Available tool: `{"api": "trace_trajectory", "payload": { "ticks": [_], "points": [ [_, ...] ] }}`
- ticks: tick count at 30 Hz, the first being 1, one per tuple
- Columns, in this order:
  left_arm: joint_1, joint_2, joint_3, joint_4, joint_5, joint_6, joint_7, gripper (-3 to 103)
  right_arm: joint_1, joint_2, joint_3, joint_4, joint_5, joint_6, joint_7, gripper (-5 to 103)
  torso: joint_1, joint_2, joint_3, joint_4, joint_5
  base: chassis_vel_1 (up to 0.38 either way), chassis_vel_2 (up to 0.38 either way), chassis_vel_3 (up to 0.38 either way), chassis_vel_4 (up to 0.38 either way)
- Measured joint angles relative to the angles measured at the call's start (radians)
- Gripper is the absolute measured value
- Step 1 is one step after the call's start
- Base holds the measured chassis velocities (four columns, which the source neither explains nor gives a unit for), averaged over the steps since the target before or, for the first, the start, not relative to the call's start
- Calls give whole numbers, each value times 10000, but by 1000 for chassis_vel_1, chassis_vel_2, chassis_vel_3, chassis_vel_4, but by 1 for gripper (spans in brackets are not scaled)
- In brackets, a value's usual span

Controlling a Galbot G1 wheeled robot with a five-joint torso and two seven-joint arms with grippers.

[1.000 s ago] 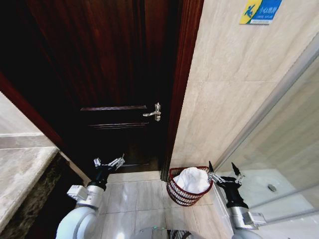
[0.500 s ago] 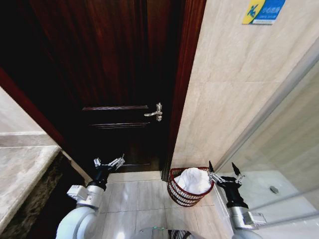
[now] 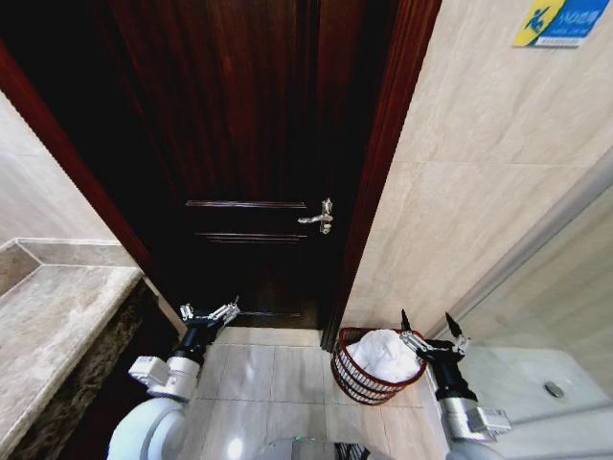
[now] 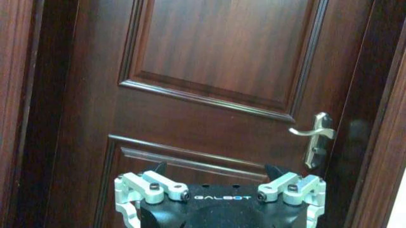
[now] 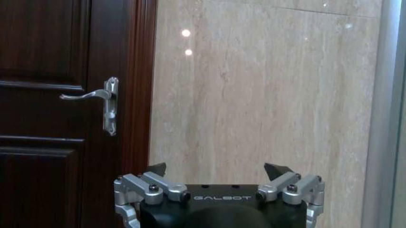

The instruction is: Discard the used towel into the hamper.

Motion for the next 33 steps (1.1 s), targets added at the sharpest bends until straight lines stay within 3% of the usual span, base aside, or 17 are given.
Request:
{"api": "trace_trajectory", "payload": {
  "ticks": [20, 33],
  "points": [
    [-1, -3, 2, 0, -1, 0, 1, 100, -1, -3, 7, 1, 3, -1, -2, 100, 2, -1, 2, -1, 3, -100, -101, 104, 86],
    [0, 0, -1, 0, 0, 0, 0, 100, 0, 1, -1, 2, 3, -1, -2, 100, -1, 0, 0, 0, 0, 39, 7, -14, -3]
  ]
}}
